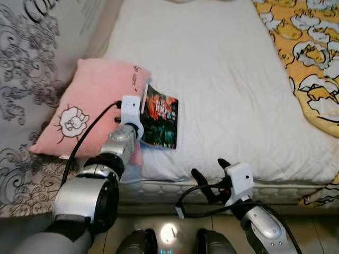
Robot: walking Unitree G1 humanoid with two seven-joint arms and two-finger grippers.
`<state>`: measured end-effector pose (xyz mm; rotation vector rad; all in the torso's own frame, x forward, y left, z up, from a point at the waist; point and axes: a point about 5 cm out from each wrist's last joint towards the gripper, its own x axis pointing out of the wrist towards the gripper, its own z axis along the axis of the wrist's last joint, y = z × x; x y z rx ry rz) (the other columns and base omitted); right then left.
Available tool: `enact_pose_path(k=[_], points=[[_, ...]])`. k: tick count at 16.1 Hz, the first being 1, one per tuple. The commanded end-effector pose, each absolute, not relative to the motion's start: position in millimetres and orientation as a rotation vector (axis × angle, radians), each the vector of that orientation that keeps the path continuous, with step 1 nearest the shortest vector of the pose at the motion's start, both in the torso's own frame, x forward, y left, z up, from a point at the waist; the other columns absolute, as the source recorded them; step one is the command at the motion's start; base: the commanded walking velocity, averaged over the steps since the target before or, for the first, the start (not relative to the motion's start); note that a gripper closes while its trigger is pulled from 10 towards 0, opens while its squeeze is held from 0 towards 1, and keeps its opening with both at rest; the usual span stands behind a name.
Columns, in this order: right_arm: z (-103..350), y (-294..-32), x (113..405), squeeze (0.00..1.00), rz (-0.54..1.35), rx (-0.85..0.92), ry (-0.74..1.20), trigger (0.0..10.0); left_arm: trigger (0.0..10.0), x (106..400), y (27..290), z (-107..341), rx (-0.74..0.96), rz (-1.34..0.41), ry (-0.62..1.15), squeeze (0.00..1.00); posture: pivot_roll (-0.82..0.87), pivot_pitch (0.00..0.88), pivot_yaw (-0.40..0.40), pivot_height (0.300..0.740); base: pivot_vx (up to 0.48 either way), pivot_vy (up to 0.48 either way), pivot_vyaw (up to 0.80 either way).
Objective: Clean up the room
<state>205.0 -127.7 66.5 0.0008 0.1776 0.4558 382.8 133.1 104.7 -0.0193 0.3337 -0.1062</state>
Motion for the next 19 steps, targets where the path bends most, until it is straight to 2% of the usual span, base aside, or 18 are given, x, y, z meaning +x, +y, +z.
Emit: enact_pose_path(k=[1, 7, 9, 10, 12, 13, 14, 15, 16, 17, 18, 19], points=[[70, -127, 202, 0.00, 0.465, 0.005, 0.172, 10.0, 10.0, 385, 134, 109, -0.026, -0.076, 0.324, 1.00, -0.25, 0.167, 0.029, 0.740, 0.000, 0.000, 0.00], [67, -127, 195, 0.00, 0.468, 0.010, 0.200, 10.0, 10.0, 391, 139, 122, 0.205, -0.112, 0.276, 1.00, -0.26, 0.174, 0.031, 0.740, 0.000, 0.000, 0.00], [68, -127, 195, 0.00, 0.468, 0.011, 0.198, 10.0, 10.0, 400, 136, 146, 0.337, -0.149, 0.159, 1.00, -0.25, 0.179, 0.023, 0.740, 0.000, 0.000, 0.00], [69, -128, 196, 0.00, 0.464, 0.009, 0.194, 10.0, 10.0, 404, 133, 162, 0.322, -0.172, 0.085, 1.00, -0.25, 0.174, 0.027, 0.740, 0.000, 0.000, 0.00], [75, -136, 200, 0.00, 0.413, 0.016, 0.165, 10.0, 10.0, 394, 102, 175, 0.299, -0.381, -0.087, 1.00, -0.23, 0.153, 0.035, 0.740, 0.000, 0.000, 0.00], [74, -142, 203, 0.00, 0.371, 0.005, 0.162, 10.0, 10.0, 371, 87, 166, 0.236, -0.488, -0.144, 0.00, -0.21, 0.118, 0.048, 0.740, 0.000, 0.000, 0.00], [74, -144, 205, 0.00, 0.354, -0.005, 0.162, 10.0, 10.0, 358, 82, 162, 0.195, -0.527, -0.167, 0.00, -0.21, 0.111, 0.049, 0.740, 0.000, 0.000, 0.00], [70, -151, 208, 0.00, 0.305, -0.001, 0.169, 10.0, 10.0, 324, 72, 153, 0.108, -0.570, -0.188, 0.00, -0.19, 0.076, 0.052, 0.740, 0.000, 0.000, 0.00], [68, -158, 216, 0.00, 0.256, 0.008, 0.168, 10.0, 10.0, 300, 77, 144, -0.048, -0.468, -0.186, 0.00, -0.16, 0.033, 0.055, 0.740, 0.307, -0.364, 0.00], [68, -161, 220, 0.00, 0.240, 0.009, 0.163, 10.0, 10.0, 293, 83, 140, -0.093, -0.407, -0.187, 0.00, -0.16, 0.026, 0.054, 0.740, 0.307, -0.364, 0.00], [72, -161, 232, 0.00, 0.214, 0.006, 0.134, 10.0, 10.0, 283, 98, 129, -0.128, -0.270, -0.170, 0.00, -0.14, 0.000, 0.052, 0.740, 0.319, -0.356, 0.00], [75, -160, 240, 0.00, 0.206, 0.004, 0.114, 10.0, 10.0, 279, 105, 124, -0.089, -0.228, -0.155, 0.00, -0.13, 0.000, 0.049, 0.740, 0.315, -0.360, 0.00]])
